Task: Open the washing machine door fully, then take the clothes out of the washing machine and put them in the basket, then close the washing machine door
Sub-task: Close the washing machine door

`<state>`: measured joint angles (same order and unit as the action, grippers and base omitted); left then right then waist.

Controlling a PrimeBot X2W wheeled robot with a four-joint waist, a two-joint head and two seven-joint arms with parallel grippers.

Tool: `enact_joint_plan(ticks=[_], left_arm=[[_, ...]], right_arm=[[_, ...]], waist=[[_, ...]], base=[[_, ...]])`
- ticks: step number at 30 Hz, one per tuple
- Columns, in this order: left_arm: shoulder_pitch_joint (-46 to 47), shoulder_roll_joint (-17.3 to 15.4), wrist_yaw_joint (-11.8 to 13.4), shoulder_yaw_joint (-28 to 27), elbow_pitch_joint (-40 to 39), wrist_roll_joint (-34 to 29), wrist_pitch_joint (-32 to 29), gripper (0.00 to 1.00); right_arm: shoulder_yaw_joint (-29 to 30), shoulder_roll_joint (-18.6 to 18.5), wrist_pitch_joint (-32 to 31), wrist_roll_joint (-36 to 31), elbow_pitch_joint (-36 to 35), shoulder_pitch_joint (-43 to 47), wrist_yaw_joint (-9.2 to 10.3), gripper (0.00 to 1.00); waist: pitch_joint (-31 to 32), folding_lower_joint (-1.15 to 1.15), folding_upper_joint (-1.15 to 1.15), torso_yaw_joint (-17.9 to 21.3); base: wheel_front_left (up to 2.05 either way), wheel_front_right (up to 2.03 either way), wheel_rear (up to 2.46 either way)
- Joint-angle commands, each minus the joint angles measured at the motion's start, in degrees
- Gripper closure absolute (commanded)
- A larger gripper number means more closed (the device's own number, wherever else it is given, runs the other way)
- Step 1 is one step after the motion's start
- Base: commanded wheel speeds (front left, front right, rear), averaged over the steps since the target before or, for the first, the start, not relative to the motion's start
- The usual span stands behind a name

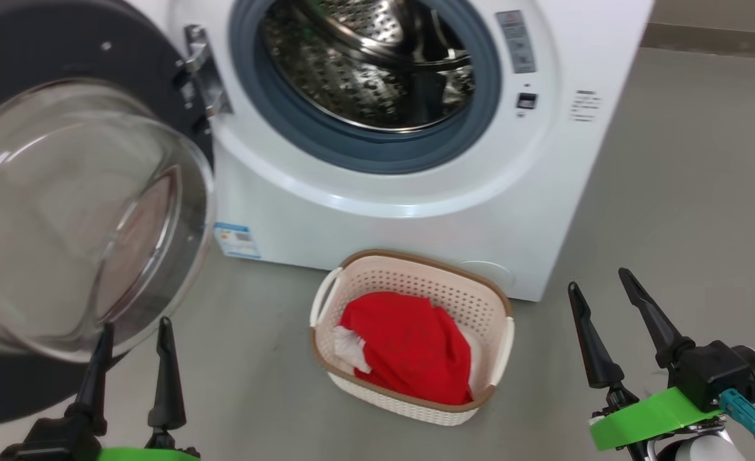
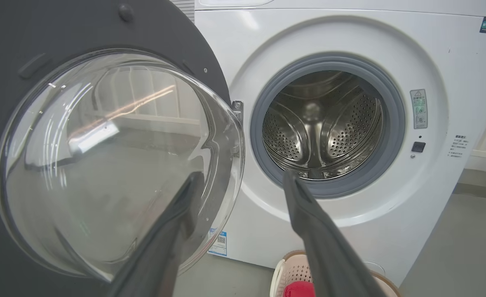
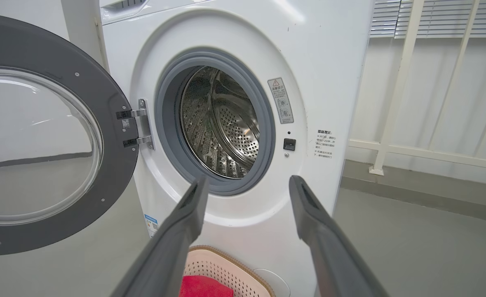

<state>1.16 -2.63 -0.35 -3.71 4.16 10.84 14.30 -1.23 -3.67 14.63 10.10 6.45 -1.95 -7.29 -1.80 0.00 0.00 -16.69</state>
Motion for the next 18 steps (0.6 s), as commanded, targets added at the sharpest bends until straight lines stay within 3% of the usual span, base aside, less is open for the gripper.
enact_joint_plan(ticks=[1,18], left_arm=[[1.33,-0.42,0.67,-1.72,-1.93,0.38,0.57,0.00],[-0.01,-0.62,2.54,-0.45,-5.31,0.96,-1.38,0.00]], right_arm=[[-1.71,-0.79,0.37,0.27,-1.39,-2.50,-0.20,0.00],[-4.67,-1.03,0.37,1.21,-0.92,-3.52,-0.20,0.00]], waist=[[-0.99,0.00,0.00,-2.93],[0.69,0.00,0.00,-11.88]], base=[[0.00,0.00,0.00],[0.00,0.00,0.00]])
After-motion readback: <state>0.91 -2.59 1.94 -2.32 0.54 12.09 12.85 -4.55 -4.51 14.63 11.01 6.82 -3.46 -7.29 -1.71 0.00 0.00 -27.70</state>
